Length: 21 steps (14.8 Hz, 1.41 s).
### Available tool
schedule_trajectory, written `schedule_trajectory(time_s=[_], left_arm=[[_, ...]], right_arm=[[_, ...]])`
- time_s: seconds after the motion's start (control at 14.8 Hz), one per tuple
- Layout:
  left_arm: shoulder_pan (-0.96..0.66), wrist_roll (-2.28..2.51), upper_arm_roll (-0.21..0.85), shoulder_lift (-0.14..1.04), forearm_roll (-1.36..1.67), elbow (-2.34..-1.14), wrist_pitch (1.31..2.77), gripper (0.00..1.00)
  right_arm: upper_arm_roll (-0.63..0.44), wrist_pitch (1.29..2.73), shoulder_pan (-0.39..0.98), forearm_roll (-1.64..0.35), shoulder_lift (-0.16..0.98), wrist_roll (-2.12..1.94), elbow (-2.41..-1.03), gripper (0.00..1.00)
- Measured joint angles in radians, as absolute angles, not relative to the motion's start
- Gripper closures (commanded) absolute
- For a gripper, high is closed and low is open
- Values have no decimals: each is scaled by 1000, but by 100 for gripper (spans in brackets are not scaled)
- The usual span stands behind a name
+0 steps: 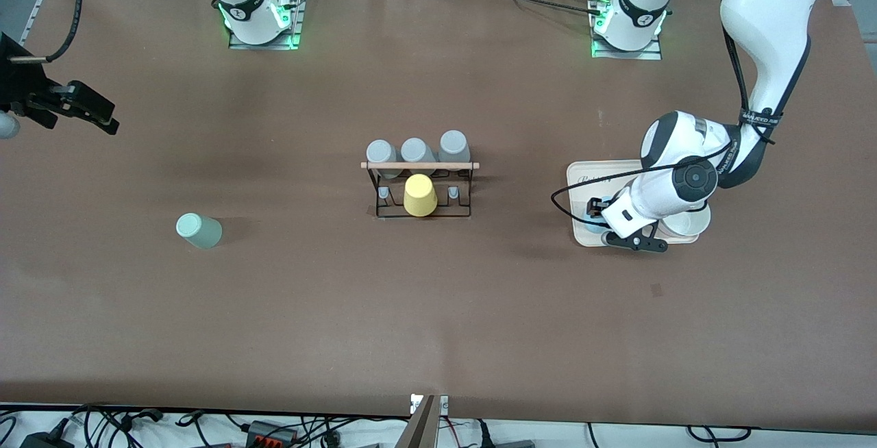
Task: Hang scattered cups on rack with three cups
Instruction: 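Grasp the light-blue cup with the left gripper and lift it toward the rack, then hang the light-blue cup on the rack beside the yellow cup, open the left gripper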
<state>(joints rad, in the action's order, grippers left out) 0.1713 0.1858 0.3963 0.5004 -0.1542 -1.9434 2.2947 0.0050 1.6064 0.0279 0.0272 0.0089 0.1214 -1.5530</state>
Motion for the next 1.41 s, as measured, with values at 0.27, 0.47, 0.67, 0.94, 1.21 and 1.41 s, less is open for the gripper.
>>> schedule_trajectory(time_s=[0.27,0.47,0.67,0.94,1.21,1.41], left_arm=[[171,186,402,490,-154,-1927,2293,99],[168,191,455,482,-154,-1814,2162,99],[133,241,507,476,-104,-1610,1953,99],[11,445,512,497,-21,-1455,1901,99],[-159,733,510,604,-20,-1307,1912,99],[-190,777,508,660,-20,-1228,1914,99]], right_arm=[[8,1608,28,27,13,121,-1553,0],[10,1624,29,27,21,121,-1553,0],[14,1627,33,27,32,121,-1553,0],[14,1628,37,25,37,121,-1553,0],[13,1620,37,24,35,121,-1553,0],[8,1613,34,24,28,121,-1553,0]])
